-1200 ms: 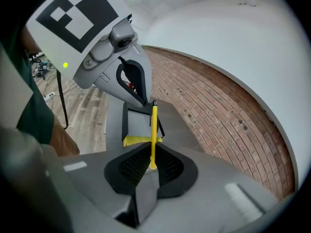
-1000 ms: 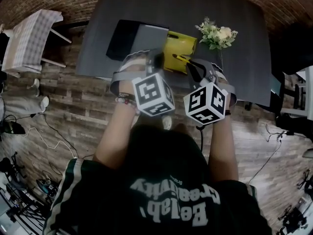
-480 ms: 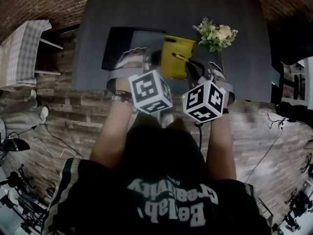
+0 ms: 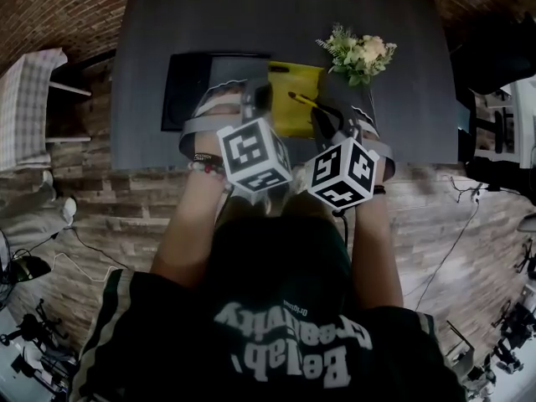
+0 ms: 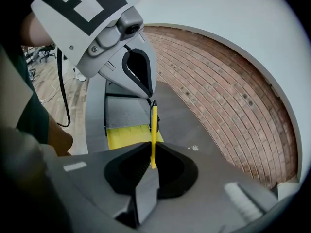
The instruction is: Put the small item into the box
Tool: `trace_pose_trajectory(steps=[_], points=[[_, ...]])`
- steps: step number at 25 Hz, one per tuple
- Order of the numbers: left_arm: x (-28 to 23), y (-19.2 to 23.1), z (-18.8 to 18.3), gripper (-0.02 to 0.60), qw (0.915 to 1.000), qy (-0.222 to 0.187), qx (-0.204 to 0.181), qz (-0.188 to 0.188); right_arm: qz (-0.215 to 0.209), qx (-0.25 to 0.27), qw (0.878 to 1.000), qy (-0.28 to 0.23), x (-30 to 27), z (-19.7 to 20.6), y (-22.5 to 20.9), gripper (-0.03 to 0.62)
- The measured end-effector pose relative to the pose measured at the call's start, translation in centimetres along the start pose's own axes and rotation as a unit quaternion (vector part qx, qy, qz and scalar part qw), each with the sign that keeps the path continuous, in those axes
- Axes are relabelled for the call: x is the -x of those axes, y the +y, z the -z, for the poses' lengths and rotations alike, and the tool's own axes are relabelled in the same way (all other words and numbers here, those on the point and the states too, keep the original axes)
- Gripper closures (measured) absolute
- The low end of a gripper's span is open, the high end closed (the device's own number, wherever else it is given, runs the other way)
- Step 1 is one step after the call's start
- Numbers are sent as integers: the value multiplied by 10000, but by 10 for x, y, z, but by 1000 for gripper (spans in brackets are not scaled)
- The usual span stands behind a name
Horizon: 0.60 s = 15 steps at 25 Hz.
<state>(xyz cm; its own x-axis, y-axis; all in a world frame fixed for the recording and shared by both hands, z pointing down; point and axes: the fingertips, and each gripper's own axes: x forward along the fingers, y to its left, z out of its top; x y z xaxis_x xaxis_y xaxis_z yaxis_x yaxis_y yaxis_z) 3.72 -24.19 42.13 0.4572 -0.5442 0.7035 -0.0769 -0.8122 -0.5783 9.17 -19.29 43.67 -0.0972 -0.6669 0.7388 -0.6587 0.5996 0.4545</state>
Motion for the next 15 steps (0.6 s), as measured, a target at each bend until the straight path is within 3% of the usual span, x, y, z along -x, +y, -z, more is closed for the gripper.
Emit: trace_pose_trajectory(steps=[15], points=[[-30, -5, 9, 580, 9987, 410, 301, 84, -527, 7, 9985, -173, -38, 15, -7, 560]])
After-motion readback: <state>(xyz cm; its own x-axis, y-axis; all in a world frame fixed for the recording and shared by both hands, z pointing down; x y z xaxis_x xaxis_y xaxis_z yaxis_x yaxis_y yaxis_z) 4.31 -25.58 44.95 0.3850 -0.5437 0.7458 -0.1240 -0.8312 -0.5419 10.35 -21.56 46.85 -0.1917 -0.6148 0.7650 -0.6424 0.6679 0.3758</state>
